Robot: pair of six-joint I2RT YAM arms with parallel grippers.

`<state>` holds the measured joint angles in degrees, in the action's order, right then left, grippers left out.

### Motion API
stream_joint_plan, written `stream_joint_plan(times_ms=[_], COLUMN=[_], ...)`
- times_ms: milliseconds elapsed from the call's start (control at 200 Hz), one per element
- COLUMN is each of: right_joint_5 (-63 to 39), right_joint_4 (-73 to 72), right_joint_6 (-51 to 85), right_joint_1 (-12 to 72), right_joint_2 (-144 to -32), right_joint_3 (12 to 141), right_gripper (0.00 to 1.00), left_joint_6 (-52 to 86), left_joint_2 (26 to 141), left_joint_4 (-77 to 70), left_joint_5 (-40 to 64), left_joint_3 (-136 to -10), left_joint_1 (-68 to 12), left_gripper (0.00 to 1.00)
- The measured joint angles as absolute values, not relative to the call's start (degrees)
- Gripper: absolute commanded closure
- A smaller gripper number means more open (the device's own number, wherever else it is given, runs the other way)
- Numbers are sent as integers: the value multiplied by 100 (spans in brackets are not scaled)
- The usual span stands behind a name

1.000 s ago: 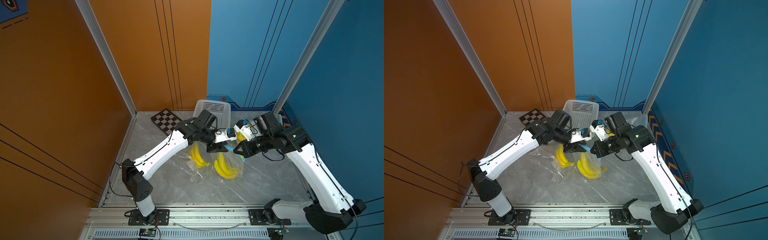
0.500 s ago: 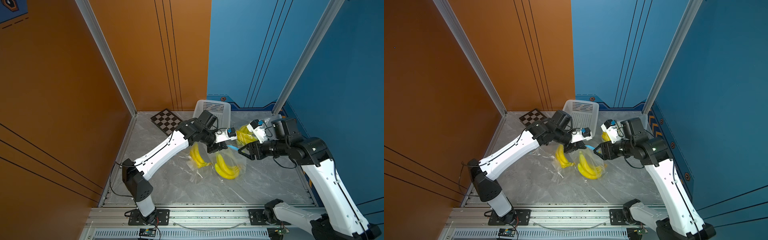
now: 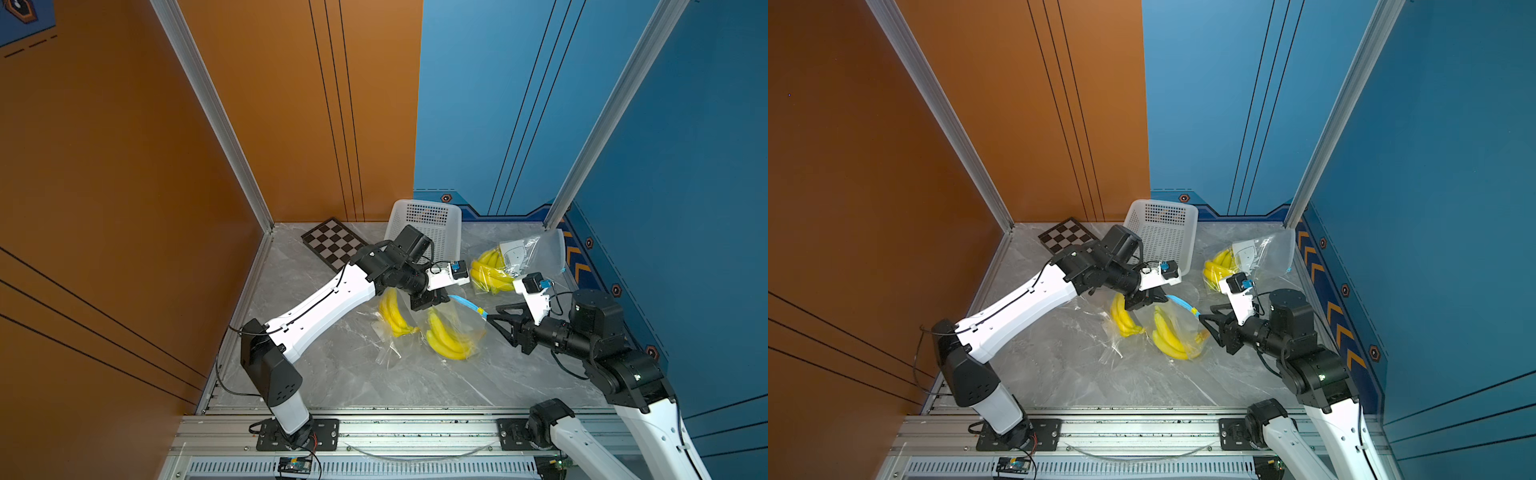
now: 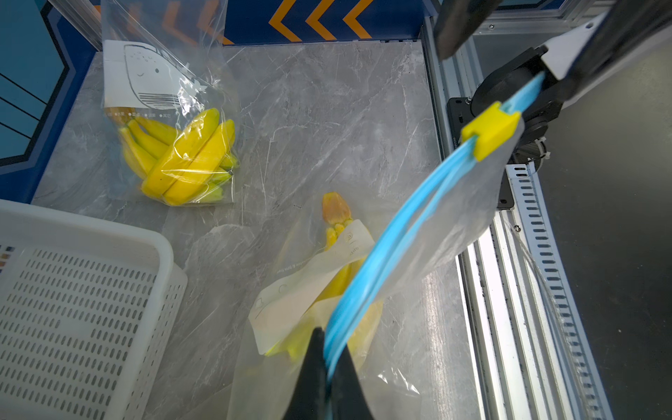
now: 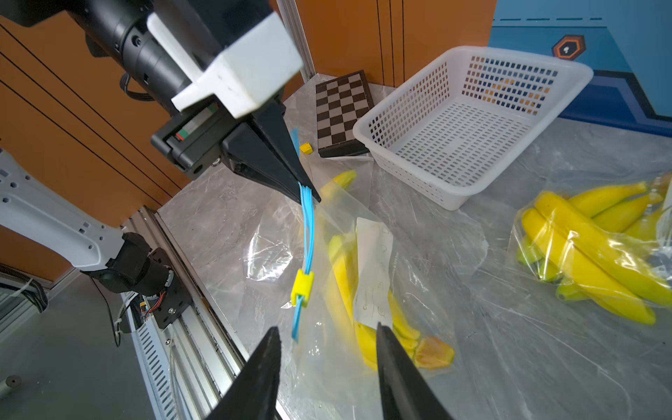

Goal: Open the zip-top bag and take out the banana
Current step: Pick up the zipper food storage bag at the center of the board, then unzip the zipper on the zipper food storage bag.

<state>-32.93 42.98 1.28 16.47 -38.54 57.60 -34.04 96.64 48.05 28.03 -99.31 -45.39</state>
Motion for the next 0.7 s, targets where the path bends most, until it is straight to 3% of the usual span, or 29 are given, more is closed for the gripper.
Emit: stream_joint_plan(times_ms=[325, 701], right_joint_5=[-3682, -3771], right_joint_4=[3771, 3463], right_joint_6=[301, 585], right_joint_1=[1649, 1730], right_joint_2=[-3916, -3924], right_joint_3=[5640, 5413], right_gripper=[57, 82], left_joint_6=[-3404, -3402], left_joint_2=[9638, 9415], left_joint_4=[4807, 4829], left_joint_5=[2720, 2698], left_joint_3=[-9931, -9850], left_joint_1=[-4488, -4414], left_gripper=[100, 100])
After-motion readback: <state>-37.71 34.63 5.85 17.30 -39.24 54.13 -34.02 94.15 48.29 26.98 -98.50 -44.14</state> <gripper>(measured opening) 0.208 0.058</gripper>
